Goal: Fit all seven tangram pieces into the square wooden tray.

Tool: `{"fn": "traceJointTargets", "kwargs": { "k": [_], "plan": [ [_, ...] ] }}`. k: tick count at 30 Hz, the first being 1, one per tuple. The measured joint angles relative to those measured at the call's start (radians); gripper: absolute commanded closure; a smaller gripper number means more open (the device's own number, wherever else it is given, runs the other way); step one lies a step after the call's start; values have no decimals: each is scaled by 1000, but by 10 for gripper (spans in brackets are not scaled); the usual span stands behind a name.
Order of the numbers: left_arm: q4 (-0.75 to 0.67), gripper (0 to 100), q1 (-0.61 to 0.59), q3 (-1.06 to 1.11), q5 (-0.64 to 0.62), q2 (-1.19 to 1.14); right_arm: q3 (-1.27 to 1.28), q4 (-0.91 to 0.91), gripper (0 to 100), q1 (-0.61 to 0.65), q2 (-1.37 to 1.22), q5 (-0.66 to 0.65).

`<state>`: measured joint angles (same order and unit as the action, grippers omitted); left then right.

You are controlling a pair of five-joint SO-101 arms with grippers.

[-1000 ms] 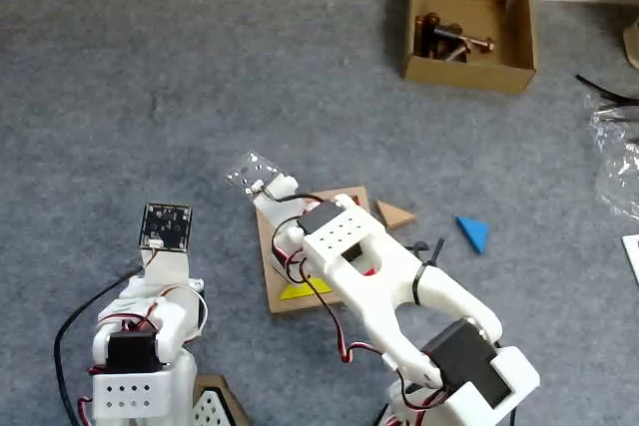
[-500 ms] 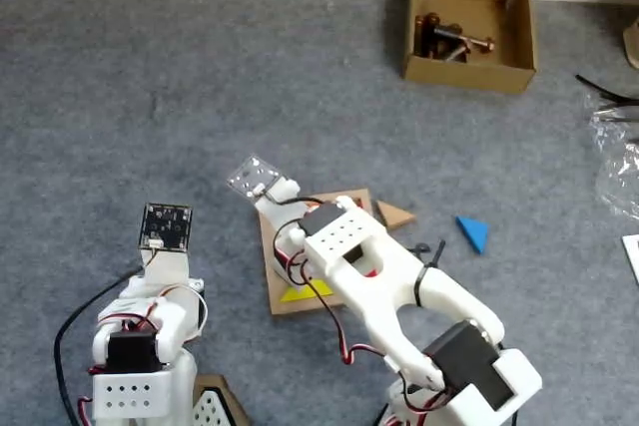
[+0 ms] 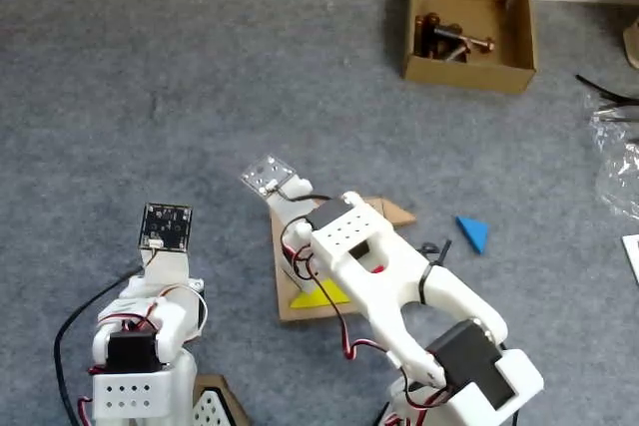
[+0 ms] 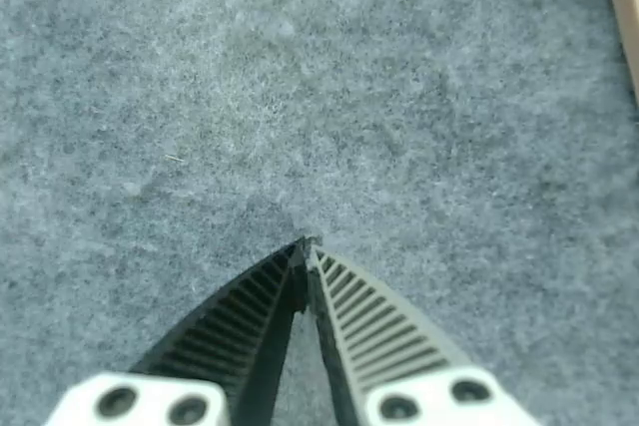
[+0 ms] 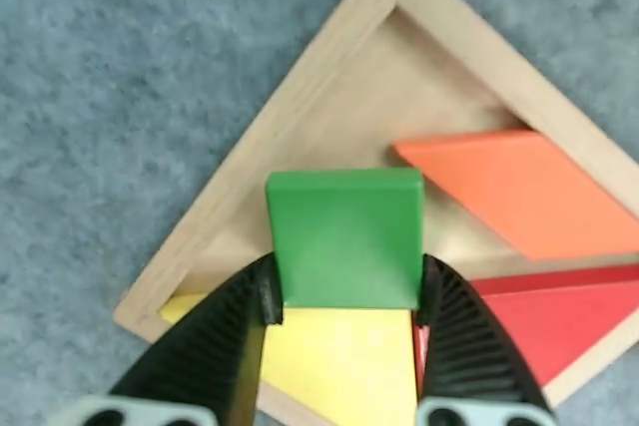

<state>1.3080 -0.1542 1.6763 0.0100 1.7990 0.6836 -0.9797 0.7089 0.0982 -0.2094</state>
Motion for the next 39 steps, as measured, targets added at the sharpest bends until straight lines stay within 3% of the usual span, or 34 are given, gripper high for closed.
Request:
{"fn": "traceJointTargets", "kwargs": {
  "k": [11,20,25,39],
  "plan": [
    [0,994,0,0,0,0,6,-17,849,-98,0,0],
    [0,994,0,0,0,0,6,-17,845,-98,0,0],
    [0,994,0,0,0,0,6,-17,765,-95,0,0],
    [0,994,0,0,0,0,14,-49,761,-35,0,0]
  ]
}}
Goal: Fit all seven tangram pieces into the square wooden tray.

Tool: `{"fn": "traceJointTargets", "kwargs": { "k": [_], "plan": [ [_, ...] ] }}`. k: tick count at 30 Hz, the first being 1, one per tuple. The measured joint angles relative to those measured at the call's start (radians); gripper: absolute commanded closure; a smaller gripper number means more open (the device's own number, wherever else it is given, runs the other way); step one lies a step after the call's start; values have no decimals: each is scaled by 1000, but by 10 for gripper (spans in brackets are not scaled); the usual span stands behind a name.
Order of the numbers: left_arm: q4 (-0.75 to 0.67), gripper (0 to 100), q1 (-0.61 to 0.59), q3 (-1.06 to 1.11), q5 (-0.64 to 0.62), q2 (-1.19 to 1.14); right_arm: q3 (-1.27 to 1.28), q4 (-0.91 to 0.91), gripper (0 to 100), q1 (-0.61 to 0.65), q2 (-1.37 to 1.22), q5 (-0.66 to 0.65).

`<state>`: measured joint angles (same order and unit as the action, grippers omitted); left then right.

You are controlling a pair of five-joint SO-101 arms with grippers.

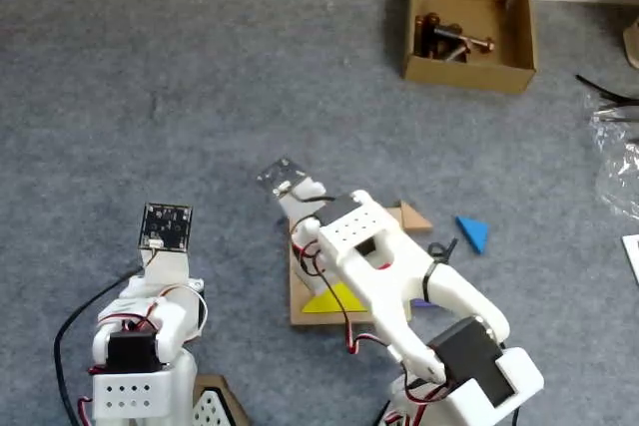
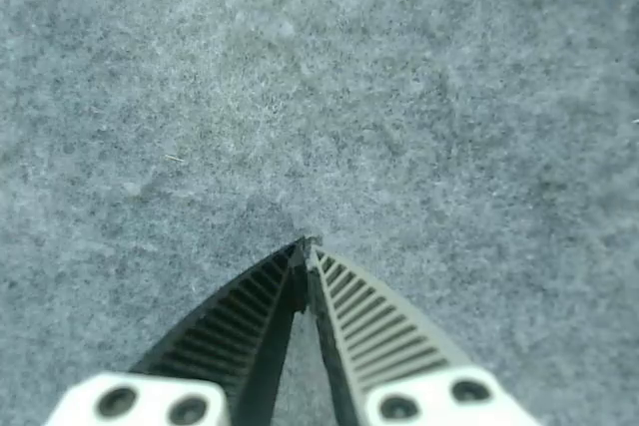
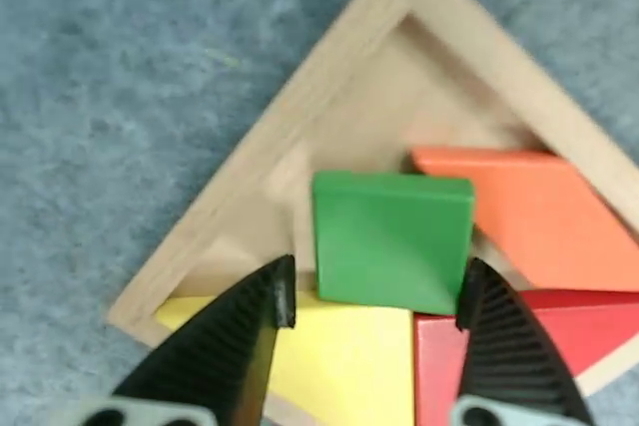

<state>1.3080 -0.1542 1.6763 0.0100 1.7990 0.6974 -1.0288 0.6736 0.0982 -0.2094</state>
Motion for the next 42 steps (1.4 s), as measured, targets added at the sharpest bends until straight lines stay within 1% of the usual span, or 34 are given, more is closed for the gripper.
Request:
{"fn": "traceJointTargets", "kwargs": {
  "k": [5,17,25,29,31,33,38,42],
  "plan": [
    [0,994,0,0,0,0,0,-46,761,17,0,0],
    [0,994,0,0,0,0,0,-55,761,20,0,0],
    [0,994,0,0,0,0,0,-68,761,21,104,0],
    [0,994,0,0,0,0,0,-68,763,68,144,2],
    [0,994,0,0,0,0,0,-68,763,71,166,2],
    [0,994,0,0,0,0,2,-69,763,41,195,2],
    [0,994,0,0,0,0,2,-69,771,-80,292,2],
    [0,994,0,0,0,0,2,-69,853,-149,331,2]
  ]
}}
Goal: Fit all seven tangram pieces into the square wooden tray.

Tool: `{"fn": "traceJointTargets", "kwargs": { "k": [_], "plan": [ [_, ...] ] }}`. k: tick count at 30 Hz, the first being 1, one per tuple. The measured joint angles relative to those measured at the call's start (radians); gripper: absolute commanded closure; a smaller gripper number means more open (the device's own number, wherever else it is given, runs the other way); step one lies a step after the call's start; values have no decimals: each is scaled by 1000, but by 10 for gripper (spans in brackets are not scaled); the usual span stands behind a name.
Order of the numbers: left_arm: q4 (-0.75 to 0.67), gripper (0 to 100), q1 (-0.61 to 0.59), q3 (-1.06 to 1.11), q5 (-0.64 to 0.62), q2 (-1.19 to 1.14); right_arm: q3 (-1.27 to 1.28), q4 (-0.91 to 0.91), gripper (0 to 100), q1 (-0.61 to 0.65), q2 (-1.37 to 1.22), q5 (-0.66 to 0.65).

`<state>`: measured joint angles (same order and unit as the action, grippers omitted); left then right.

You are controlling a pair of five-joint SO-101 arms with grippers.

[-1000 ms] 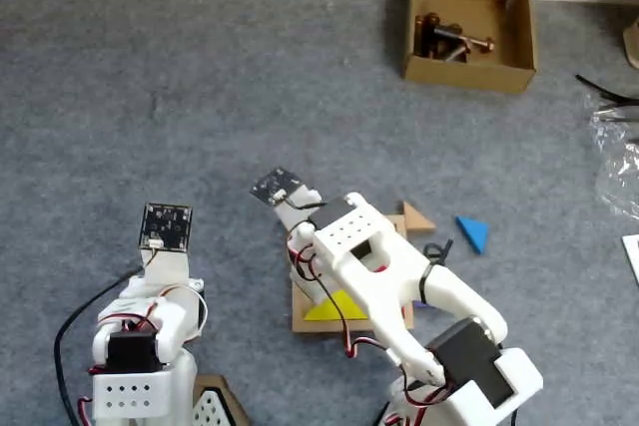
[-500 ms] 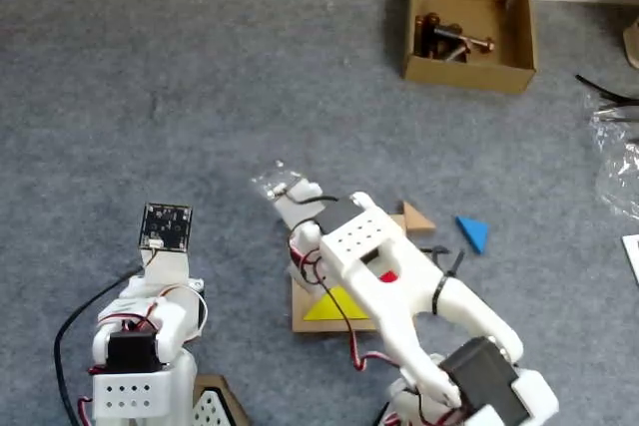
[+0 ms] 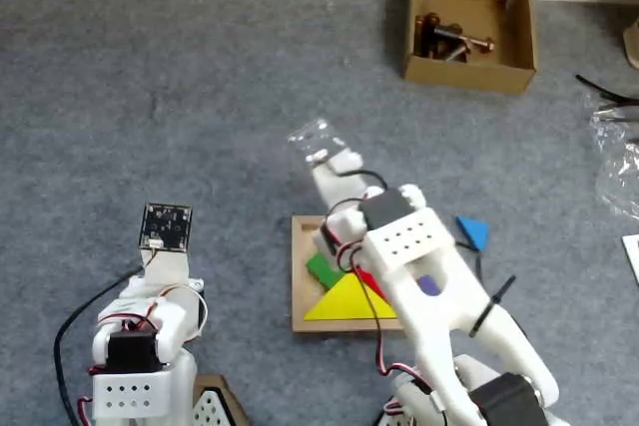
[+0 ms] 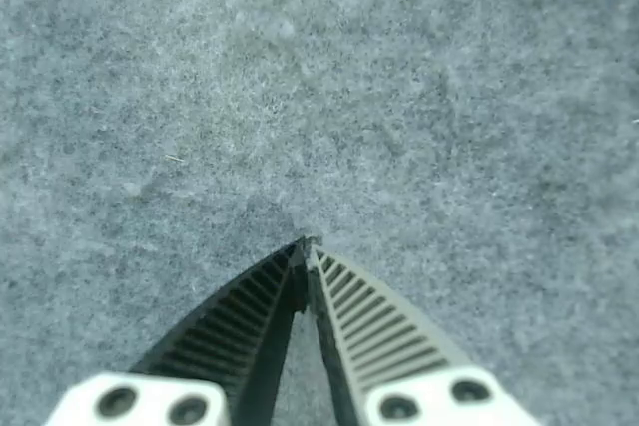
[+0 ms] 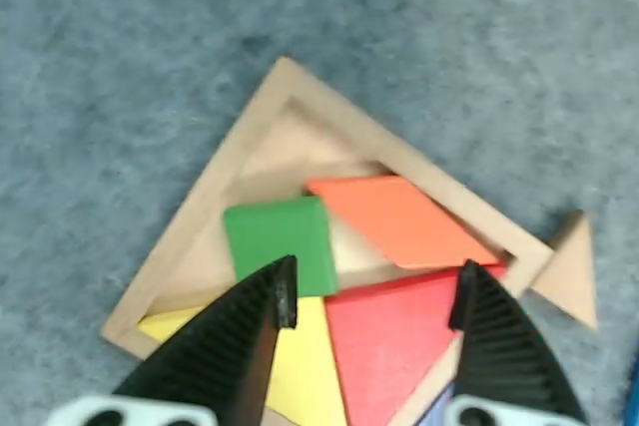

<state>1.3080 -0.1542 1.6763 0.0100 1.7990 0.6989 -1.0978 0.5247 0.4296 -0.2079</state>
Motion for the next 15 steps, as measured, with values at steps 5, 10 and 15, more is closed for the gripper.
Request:
{"fn": "traceJointTargets", "kwargs": {
  "k": [5,10,15],
  "plan": [
    [0,994,0,0,0,0,0,0,931,-31,2,0],
    [0,994,0,0,0,0,21,8,991,-31,3,0],
    [0,994,0,0,0,0,115,120,993,-54,3,-15]
  ]
}}
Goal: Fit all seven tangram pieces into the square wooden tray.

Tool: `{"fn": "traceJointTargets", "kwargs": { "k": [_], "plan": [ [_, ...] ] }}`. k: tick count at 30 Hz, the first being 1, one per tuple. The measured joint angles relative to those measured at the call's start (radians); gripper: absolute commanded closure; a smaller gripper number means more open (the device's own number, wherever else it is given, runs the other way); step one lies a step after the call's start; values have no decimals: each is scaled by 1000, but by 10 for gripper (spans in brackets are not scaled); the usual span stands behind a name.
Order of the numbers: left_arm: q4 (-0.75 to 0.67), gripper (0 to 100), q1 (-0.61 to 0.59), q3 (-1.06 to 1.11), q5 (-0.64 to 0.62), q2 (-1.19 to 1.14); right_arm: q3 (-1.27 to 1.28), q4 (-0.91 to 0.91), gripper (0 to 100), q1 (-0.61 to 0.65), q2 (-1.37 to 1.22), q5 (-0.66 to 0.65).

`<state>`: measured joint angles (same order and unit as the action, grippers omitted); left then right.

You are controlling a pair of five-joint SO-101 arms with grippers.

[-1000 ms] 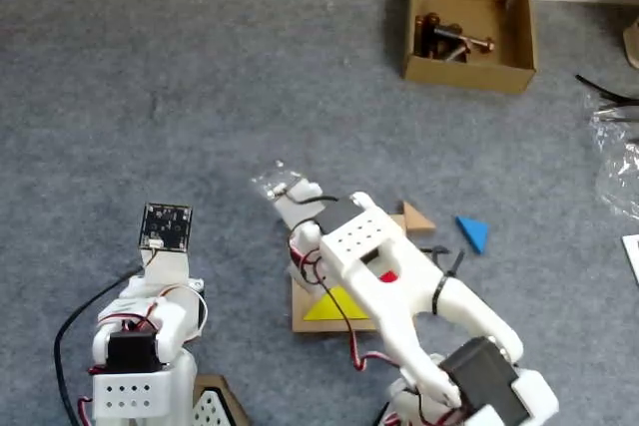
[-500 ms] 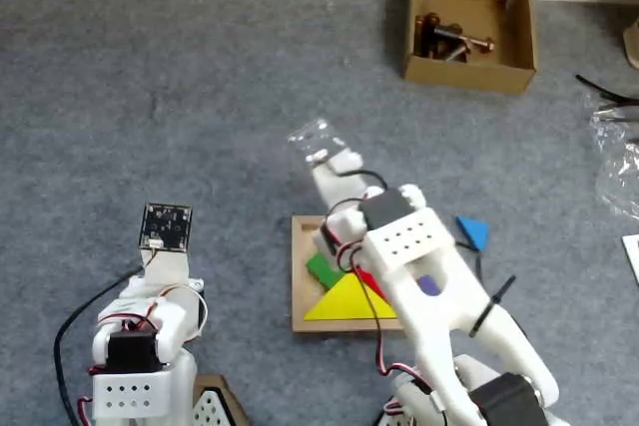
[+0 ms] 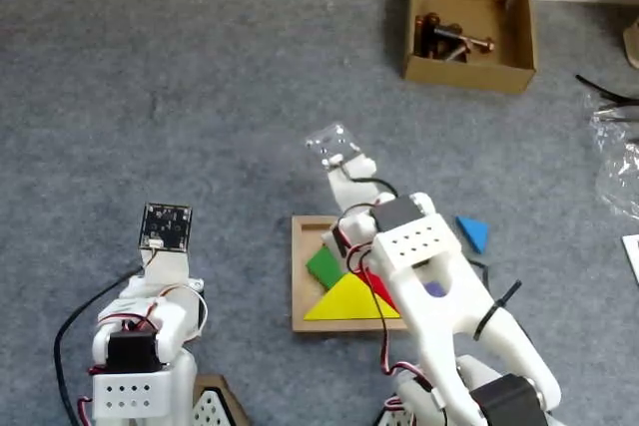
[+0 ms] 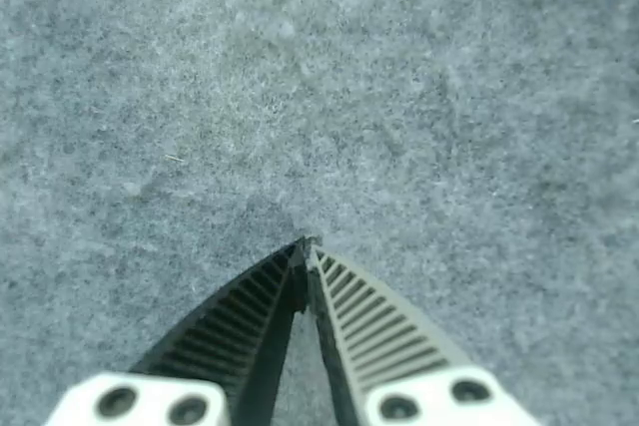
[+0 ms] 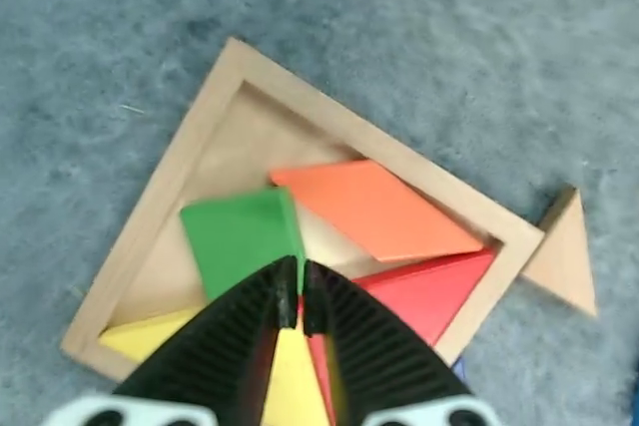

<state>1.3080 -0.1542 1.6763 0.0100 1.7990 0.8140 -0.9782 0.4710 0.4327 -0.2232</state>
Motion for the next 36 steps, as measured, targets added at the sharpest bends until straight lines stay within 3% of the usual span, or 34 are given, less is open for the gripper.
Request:
{"fn": "traceJointTargets", "kwargs": {
  "k": [13,36],
  "plan": [
    [0,994,0,0,0,0,155,233,993,-52,0,-17],
    [0,994,0,0,0,0,247,249,993,37,0,-17]
  ]
}}
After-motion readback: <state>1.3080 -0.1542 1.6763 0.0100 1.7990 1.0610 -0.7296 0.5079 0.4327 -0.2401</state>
